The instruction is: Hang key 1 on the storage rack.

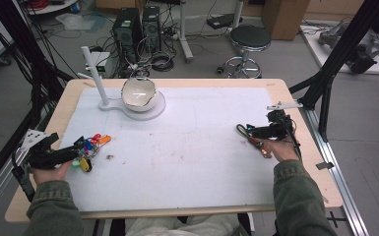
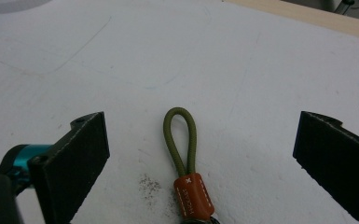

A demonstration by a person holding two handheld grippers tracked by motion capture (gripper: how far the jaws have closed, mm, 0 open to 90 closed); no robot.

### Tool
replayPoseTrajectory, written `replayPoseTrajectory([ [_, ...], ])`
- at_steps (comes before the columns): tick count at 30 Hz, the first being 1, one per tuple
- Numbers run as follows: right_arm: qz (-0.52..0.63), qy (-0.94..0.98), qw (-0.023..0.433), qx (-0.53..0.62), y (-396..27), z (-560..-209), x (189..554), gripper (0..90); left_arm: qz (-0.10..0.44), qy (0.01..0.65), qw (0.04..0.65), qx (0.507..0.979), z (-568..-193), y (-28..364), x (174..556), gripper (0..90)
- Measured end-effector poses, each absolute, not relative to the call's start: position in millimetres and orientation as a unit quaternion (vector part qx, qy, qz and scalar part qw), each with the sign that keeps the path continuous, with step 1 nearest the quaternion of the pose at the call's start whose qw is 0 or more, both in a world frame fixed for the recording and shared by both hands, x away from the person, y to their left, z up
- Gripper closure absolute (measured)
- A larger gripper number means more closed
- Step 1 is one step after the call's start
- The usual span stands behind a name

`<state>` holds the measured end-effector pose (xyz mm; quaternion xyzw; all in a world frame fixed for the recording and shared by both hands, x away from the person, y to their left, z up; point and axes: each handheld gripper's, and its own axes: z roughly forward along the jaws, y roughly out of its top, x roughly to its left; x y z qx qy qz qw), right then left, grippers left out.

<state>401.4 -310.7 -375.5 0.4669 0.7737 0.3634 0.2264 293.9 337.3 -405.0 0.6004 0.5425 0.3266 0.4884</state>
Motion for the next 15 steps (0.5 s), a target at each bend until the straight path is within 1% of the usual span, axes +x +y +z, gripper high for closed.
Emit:
replayPoseTrajectory([
  [8, 0.335, 0.792, 0.218, 0.462, -309, -374, 414, 2.4, 0.326, 0.542, 0.489, 0.6, -405, 338, 294, 1.7],
  [15, 0.305, 0.802, 0.195, 0.475, -313, -384, 426, 2.4, 0.326, 0.543, 0.488, 0.6, -405, 338, 294, 1.7],
])
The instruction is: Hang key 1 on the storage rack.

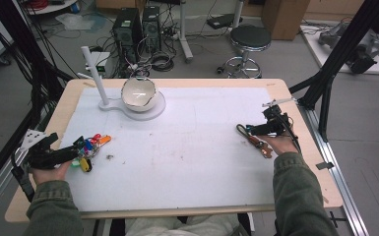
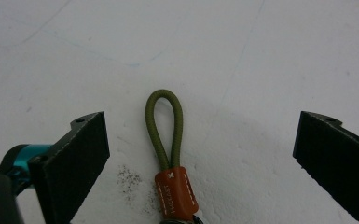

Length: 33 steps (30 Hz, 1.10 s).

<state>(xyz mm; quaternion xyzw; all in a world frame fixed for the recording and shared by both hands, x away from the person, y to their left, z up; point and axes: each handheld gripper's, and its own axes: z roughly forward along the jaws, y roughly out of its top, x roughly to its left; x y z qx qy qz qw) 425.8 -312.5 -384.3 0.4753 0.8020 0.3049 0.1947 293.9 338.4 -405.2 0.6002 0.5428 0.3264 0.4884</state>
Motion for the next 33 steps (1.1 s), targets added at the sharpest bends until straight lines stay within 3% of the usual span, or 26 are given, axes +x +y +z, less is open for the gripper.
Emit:
replayPoseTrajectory([
  [14, 0.233, 0.82, 0.146, 0.502, -320, -406, 439, 5.2, 0.325, 0.541, 0.49, 0.601, -405, 339, 294, 1.7],
  [17, 0.226, 0.831, 0.128, 0.492, -322, -408, 438, 18.0, 0.324, 0.542, 0.49, 0.602, -405, 339, 294, 1.7],
  [30, 0.225, 0.839, 0.09, 0.488, -329, -412, 436, 34.3, 0.324, 0.542, 0.489, 0.602, -405, 338, 294, 1.7],
  [33, 0.216, 0.843, 0.077, 0.486, -325, -413, 435, 42.5, 0.324, 0.542, 0.489, 0.601, -405, 339, 294, 1.7],
])
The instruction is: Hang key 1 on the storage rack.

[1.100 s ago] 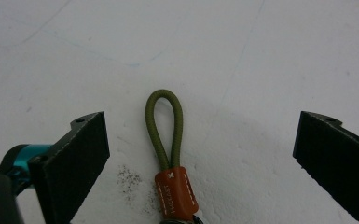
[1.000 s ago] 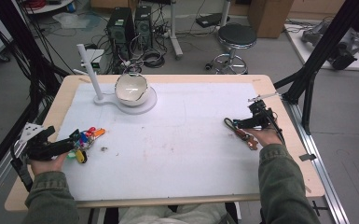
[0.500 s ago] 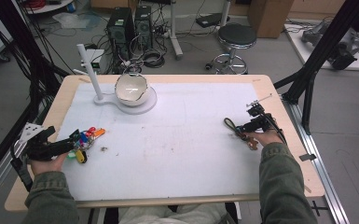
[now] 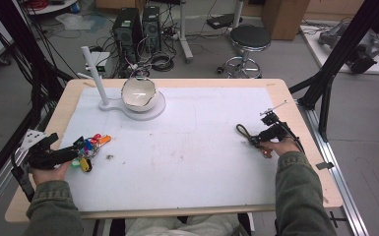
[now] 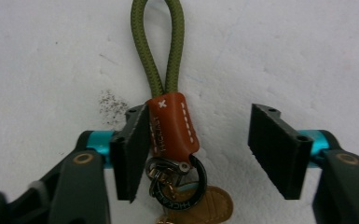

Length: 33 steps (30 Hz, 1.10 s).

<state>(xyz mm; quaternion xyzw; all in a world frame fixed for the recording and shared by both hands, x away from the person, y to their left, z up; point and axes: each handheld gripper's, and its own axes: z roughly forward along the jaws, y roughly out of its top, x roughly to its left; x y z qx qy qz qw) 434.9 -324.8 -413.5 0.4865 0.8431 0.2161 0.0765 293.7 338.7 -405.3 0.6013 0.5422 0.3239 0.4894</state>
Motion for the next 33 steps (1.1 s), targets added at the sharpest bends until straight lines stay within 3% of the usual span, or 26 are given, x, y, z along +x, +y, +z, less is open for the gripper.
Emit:
replayPoseTrajectory([
  [2, 0.216, 0.845, 0.072, 0.484, -323, -414, 434, 51.9, 0.324, 0.542, 0.489, 0.602, -405, 339, 294, 1.7],
  [3, 0.216, 0.845, 0.072, 0.484, -323, -414, 434, 51.9, 0.324, 0.542, 0.489, 0.602, -405, 339, 294, 1.7],
  [6, 0.2, 0.856, 0.075, 0.471, -315, -414, 432, 66.8, 0.324, 0.543, 0.49, 0.6, -405, 339, 293, 1.7],
  [10, 0.193, 0.861, 0.084, 0.463, -309, -413, 428, 74.3, 0.324, 0.543, 0.49, 0.6, -405, 340, 293, 1.7],
  [33, 0.257, 0.828, 0.076, 0.492, -318, -399, 423, 77.4, 0.325, 0.544, 0.488, 0.601, -405, 340, 293, 1.7],
])
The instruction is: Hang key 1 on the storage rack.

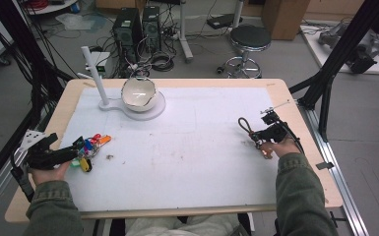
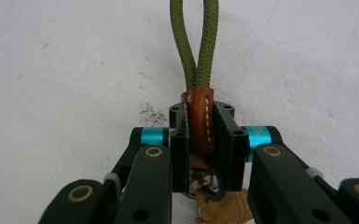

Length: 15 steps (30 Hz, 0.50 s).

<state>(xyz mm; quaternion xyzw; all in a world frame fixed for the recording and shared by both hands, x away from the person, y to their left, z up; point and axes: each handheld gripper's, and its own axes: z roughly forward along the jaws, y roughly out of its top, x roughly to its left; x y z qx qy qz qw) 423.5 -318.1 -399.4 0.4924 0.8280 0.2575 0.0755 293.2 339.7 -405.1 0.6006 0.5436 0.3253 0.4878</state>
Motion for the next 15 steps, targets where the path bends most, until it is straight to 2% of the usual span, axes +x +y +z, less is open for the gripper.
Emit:
replayPoseTrajectory([
  [15, 0.291, 0.821, 0.072, 0.485, -314, -374, 425, 77.5, 0.326, 0.543, 0.489, 0.6, -405, 339, 294, 1.7],
])
